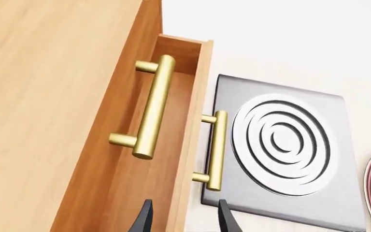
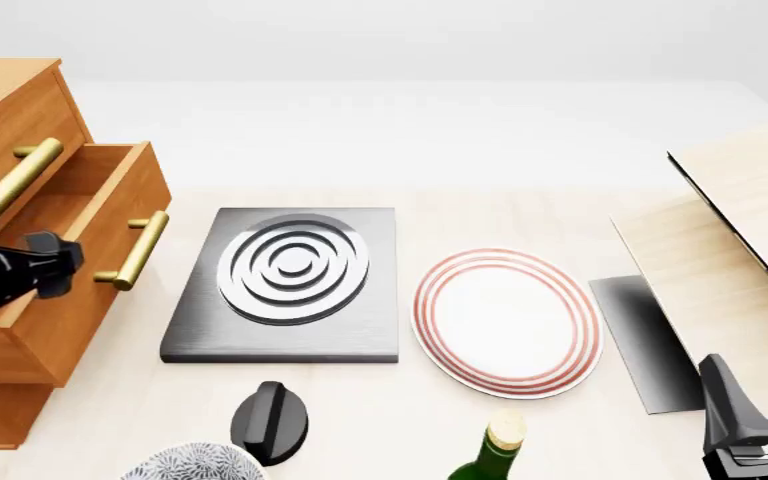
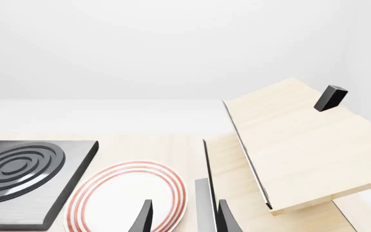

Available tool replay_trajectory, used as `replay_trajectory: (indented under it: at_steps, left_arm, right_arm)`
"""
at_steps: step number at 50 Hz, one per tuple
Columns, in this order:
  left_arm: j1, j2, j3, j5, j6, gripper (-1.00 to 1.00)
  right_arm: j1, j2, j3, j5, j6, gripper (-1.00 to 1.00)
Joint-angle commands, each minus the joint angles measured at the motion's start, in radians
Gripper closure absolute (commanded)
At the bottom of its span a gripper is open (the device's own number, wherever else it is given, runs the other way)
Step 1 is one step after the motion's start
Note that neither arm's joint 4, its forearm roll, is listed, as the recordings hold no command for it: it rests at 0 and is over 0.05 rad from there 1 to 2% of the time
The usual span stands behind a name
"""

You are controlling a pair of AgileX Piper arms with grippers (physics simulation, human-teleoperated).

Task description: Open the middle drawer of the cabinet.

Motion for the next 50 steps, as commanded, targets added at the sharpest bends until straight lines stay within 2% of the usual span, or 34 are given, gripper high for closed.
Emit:
replay_trajectory:
  at_steps: [1, 50]
  left_arm:
    - [-0.007, -0.035, 0.006, 0.011, -0.008, -1.0]
    - [-0.058, -0.01, 0.055, -0.021, -0.023, -1.0]
  right_arm:
    - [0.002, 0.001, 0.002, -0.002, 0.0, -1.0]
    - [0.001, 0.001, 0.002, -0.002, 0.001, -1.0]
